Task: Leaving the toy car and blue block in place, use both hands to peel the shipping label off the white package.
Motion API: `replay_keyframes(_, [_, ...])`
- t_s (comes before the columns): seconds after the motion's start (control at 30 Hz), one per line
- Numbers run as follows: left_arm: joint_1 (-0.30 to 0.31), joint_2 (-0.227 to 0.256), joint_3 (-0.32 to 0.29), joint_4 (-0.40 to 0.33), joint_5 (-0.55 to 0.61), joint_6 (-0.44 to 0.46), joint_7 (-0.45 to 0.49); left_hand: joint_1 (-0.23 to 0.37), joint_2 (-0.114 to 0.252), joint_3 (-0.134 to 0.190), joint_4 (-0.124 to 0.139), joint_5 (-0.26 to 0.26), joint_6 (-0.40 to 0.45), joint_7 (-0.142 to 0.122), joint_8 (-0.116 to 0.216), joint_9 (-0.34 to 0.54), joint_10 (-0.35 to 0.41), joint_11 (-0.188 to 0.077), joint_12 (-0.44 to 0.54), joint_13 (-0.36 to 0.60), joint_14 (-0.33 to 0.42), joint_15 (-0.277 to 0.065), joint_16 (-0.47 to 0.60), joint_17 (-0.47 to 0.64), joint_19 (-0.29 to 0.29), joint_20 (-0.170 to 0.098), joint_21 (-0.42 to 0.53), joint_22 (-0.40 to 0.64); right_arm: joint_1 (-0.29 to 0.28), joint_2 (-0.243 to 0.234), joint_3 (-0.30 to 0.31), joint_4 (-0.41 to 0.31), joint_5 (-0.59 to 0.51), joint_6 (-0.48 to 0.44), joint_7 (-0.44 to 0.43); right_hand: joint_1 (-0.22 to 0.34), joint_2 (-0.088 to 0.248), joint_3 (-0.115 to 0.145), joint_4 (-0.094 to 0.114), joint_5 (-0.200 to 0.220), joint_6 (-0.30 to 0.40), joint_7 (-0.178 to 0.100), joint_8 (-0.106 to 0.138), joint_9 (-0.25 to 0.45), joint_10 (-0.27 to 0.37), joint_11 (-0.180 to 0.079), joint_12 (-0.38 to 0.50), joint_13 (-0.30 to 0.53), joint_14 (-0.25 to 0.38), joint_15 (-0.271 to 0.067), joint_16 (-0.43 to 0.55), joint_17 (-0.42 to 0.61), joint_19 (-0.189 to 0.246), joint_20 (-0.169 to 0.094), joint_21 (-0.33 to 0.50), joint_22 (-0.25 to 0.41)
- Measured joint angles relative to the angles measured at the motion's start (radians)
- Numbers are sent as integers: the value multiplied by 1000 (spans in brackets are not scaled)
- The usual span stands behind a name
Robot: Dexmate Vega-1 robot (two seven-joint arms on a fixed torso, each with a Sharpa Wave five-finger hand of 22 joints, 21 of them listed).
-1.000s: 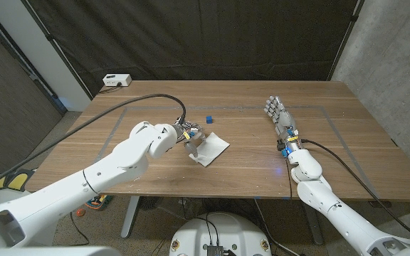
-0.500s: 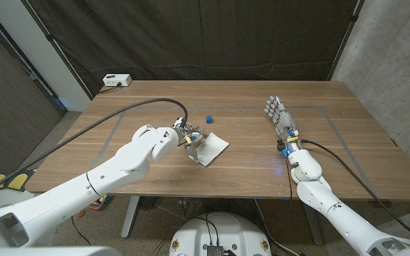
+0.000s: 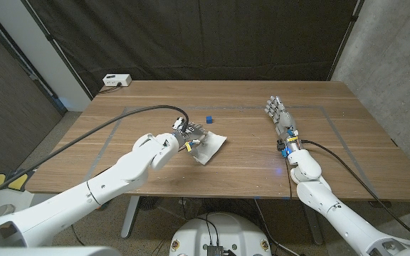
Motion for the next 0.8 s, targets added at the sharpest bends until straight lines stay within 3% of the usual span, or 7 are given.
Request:
replay_keyframes(0.07, [4, 0, -1, 6, 2, -4, 16, 13, 2, 0, 0, -3, 25, -6, 4, -4, 14, -7, 1, 0, 10, -3, 0, 0, 6, 0, 0, 0, -2, -2, 0, -4, -5, 0, -7, 0, 0, 0, 0, 0, 0, 0, 0, 0, 0, 0, 0, 0, 0, 0, 0, 0, 0, 0, 0, 0])
replay_keyframes(0.17, [9, 0, -4, 16, 6, -10, 50, 37, 8, -3, -3, -7, 73, 9, 31, -9, 50, -18, 4, 0, 34, -16, 0, 0, 23, -7, 0, 0, -5, -6, 1, -12, -13, -2, -19, 0, 0, 0, 0, 0, 0, 0, 0, 0, 0, 0, 0, 0, 0, 0, 0, 0, 0, 0, 0, 0])
replay_keyframes(0.23, [9, 0, -4, 16, 5, -14, 72, 56, 27, -4, -4, -7, 112, 45, 54, -15, 88, -29, 9, -4, 63, -22, 9, 0, 39, -13, 6, 0, -6, -8, 1, -15, -13, -2, -19, 0, 0, 0, 0, 0, 0, 0, 0, 0, 0, 0, 0, 0, 0, 0, 0, 0, 0, 0, 0, 0])
replay_keyframes(0.33, [9, 0, -4, 16, -3, -19, 112, 107, 62, 7, -11, -15, 196, 129, 91, -32, 163, -59, 12, -5, 118, -24, 18, 3, 75, -19, 13, 0, -6, -10, 2, -18, -13, -2, -19, 0, 0, 0, 0, 0, 0, 0, 0, 0, 0, 0, 0, 0, 0, 0, 0, 0, 0, 0, 0, 0])
replay_keyframes(0.47, [52, 4, -30, 51, -26, -24, 205, 128, 84, 20, -10, -22, 321, 131, 104, -48, 228, -81, 19, -5, 174, -27, 29, 6, 105, -25, 21, 0, -2, -11, 2, -19, -26, -20, -37, 0, 0, 0, 0, 0, 0, 0, 0, 0, 0, 0, 0, 0, 0, 0, 0, 0, 0, 0, -8, 0])
replay_keyframes(0.73, [87, 6, -51, 70, -37, -16, 386, 137, 93, 25, -5, -22, 335, 136, 104, -53, 241, -80, 18, -3, 192, -31, 29, 10, 117, -34, 27, 0, 16, -7, -4, -4, -27, -29, -35, 0, 0, 0, 0, 0, 0, 0, 0, 0, 0, 0, 0, 0, 0, 0, 0, -2, 0, 0, -8, 0])
replay_keyframes(0.8, [104, 1, -56, 87, -32, -8, 440, 137, 93, 17, 2, -22, 343, 115, 103, -55, 225, -81, 2, -2, 191, -31, 27, 10, 117, -34, 27, 0, 18, -6, -5, -1, -25, -31, -32, 0, 0, 0, 0, 0, 0, 0, 0, 0, 0, 0, 0, 0, 0, 0, 0, -2, 0, 0, -8, 0])
